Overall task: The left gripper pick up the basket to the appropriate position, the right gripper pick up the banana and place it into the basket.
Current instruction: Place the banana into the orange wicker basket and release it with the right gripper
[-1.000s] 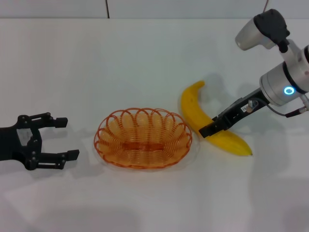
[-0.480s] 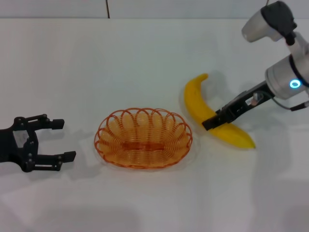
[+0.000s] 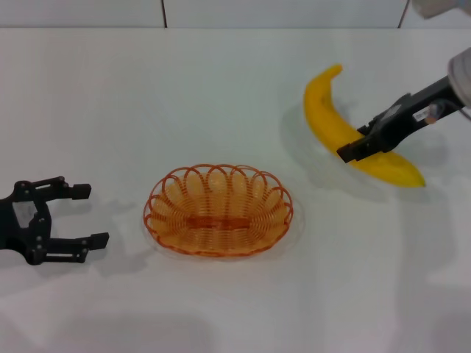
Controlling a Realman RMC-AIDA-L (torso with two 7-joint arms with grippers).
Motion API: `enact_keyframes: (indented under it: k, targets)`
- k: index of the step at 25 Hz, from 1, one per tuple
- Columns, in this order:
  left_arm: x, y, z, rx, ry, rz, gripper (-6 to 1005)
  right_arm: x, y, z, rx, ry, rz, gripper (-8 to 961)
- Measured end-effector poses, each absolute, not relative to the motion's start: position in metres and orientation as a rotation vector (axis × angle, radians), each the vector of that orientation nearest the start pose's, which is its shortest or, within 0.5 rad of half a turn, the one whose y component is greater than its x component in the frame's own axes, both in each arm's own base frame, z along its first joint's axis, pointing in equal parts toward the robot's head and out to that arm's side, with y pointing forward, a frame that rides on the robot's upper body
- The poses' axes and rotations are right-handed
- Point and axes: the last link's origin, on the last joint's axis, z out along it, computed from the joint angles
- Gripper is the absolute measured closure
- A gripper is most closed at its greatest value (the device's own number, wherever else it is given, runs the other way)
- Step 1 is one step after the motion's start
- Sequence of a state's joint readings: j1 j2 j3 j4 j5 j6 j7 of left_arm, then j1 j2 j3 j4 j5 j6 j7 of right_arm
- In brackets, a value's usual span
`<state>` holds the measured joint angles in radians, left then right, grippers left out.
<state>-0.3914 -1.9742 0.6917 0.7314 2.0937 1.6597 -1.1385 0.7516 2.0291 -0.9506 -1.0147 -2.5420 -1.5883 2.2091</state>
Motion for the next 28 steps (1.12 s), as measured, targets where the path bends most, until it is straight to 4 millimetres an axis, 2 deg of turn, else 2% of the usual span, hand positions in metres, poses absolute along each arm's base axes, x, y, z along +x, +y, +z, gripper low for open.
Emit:
enact_keyframes:
  k: [3, 6, 8, 11, 14, 17, 20, 28]
  targets:
    - [-0.322, 0.289, 0.047, -2.791, -0.345, -0.407, 94, 0.185, 0.376, 0.045, -2.797, 0.799, -0.181, 453]
    - [-0.322, 0.289, 0.046, -2.792, -0.35, -0.411, 94, 0.159, 0.356, 0.041, -2.93, 0.566, -0.06, 453]
    - [-0.322, 0.289, 0.045, -2.793, -0.351, -0.415, 94, 0.143, 0.341, 0.032, -3.018, 0.395, -0.001, 453]
    - [-0.323, 0.288, 0.044, -2.791, -0.356, -0.409, 94, 0.122, 0.319, 0.007, -3.133, 0.108, 0.025, 453]
    - [-0.323, 0.288, 0.044, -2.792, -0.359, -0.406, 94, 0.108, 0.31, -0.021, -3.158, -0.077, 0.024, 453]
    - [-0.323, 0.288, 0.042, -2.794, -0.359, -0.407, 94, 0.106, 0.318, -0.043, -3.094, -0.104, 0.022, 452]
    - [-0.322, 0.289, 0.042, -2.796, -0.355, -0.407, 94, 0.114, 0.326, -0.057, -3.066, -0.076, 0.014, 452]
    - [-0.321, 0.29, 0.041, -2.791, -0.352, -0.413, 94, 0.125, 0.329, -0.07, -3.083, -0.076, 0.07, 452]
